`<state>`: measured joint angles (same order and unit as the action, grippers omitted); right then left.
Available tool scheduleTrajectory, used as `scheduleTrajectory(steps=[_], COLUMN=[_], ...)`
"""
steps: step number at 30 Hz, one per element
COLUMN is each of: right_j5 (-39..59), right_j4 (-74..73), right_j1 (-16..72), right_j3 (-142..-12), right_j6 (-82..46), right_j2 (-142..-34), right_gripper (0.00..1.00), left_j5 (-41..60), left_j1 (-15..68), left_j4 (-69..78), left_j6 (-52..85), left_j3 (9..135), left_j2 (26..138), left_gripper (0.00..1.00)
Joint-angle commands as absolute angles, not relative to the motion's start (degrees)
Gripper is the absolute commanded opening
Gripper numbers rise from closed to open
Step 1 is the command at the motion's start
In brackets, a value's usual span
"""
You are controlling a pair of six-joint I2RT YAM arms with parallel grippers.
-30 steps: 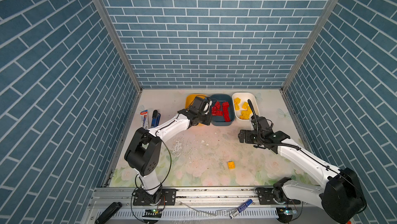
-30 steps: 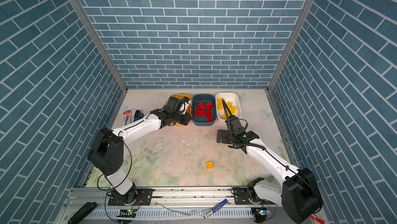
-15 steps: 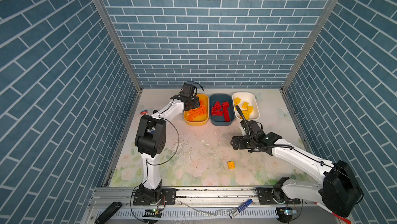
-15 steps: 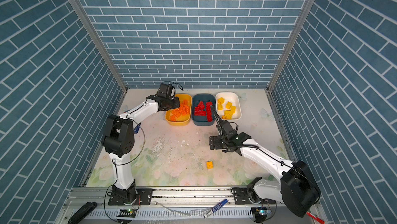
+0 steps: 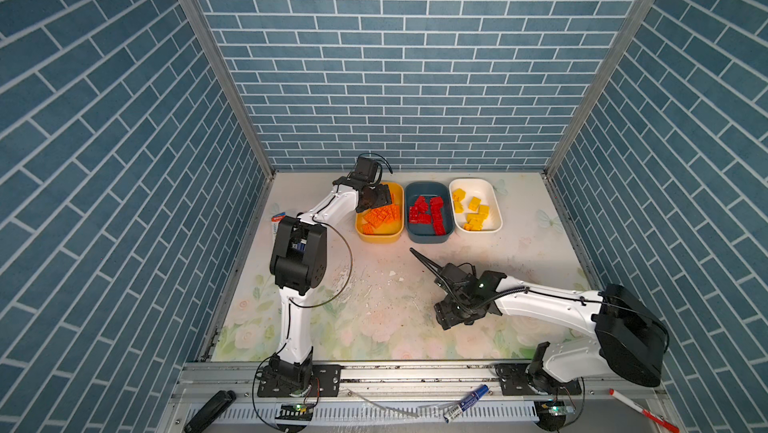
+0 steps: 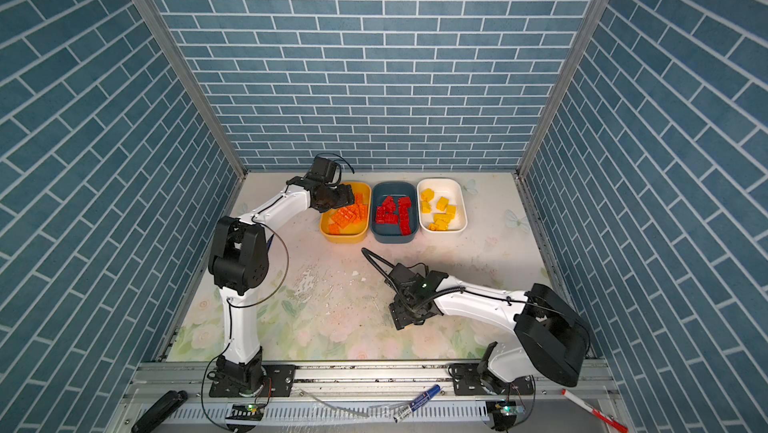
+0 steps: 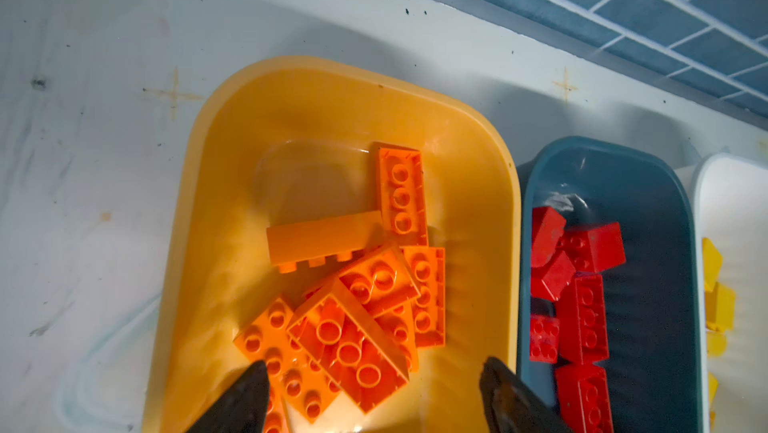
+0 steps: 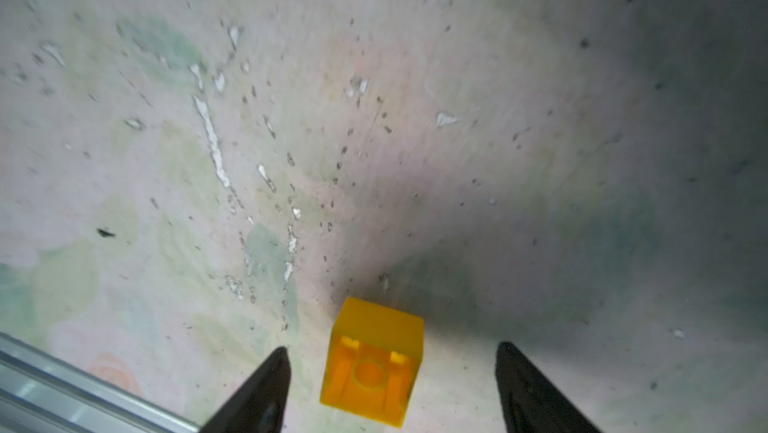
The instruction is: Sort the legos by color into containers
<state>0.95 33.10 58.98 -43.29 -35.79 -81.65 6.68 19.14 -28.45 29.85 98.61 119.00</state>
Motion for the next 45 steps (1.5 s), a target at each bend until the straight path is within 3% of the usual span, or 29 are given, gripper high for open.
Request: scheduleTrajectory(steps=[1, 6, 13, 16, 23, 29, 36, 38, 42, 43, 44, 45], right_j5=[-2.66, -4.76, -6.92, -6.72, -2.91, -2.67, -5.75, -6.62, -7.06, -6.84, -7.16, -8.09], right_j4=[36.38, 38.05, 36.38, 35.67, 27.47, 25.24, 25.37, 26.10, 26.13, 24.16, 21.86, 19.83], right_j1=[60.96, 62.43, 61.75, 58.53, 41.93, 30.18, 22.91, 21.53, 20.01, 19.66, 19.11, 18.53], right_j3=[-46.37, -48.51, -49.44, -50.48, -52.75, -63.11, -75.74, -79.45, -82.54, -80.88, -78.42, -75.87], right_j6=[-38.76, -38.39, -35.56, -32.18, -19.47, -13.91, -14.63, -14.29, -13.97, -13.93, -14.10, -14.28], right_j2=[-84.77, -87.66, -85.01, -83.06, -80.38, -88.01, -99.14, -102.76, -103.69, -101.68, -99.04, -96.52], right_gripper=[0.67, 0.49, 0.31, 0.30, 0.28, 0.28, 0.29, 0.36, 0.72, 0.92, 0.99, 0.99], left_j5=[7.34, 5.23, 3.87, 4.27, -1.91, -9.42, -14.82, -17.19, -21.27, -22.68, -23.91, -25.05], left_j1=[19.02, 18.96, 18.55, 18.46, 17.87, 15.34, 10.23, 8.65, 6.54, 6.06, 5.66, 5.43], left_j4=[-28.30, -27.71, -25.23, -22.62, -17.72, -17.73, -19.56, -19.83, -17.02, -16.20, -15.19, -14.09], left_j6=[29.39, 29.09, 29.38, 30.52, 32.93, 33.36, 32.58, 31.44, 26.03, 24.57, 22.89, 21.52], left_j3=[96.10, 91.05, 83.60, 79.53, 68.41, 61.02, 54.12, 52.54, 49.36, 48.61, 47.86, 47.10], left_j2=[113.46, 108.14, 101.52, 98.45, 88.90, 80.22, 72.34, 71.02, 70.65, 70.79, 70.84, 70.95], left_gripper=[0.87, 0.99, 0.99, 0.99, 0.99, 0.99, 0.99, 0.99, 0.99, 0.99, 0.99, 0.99])
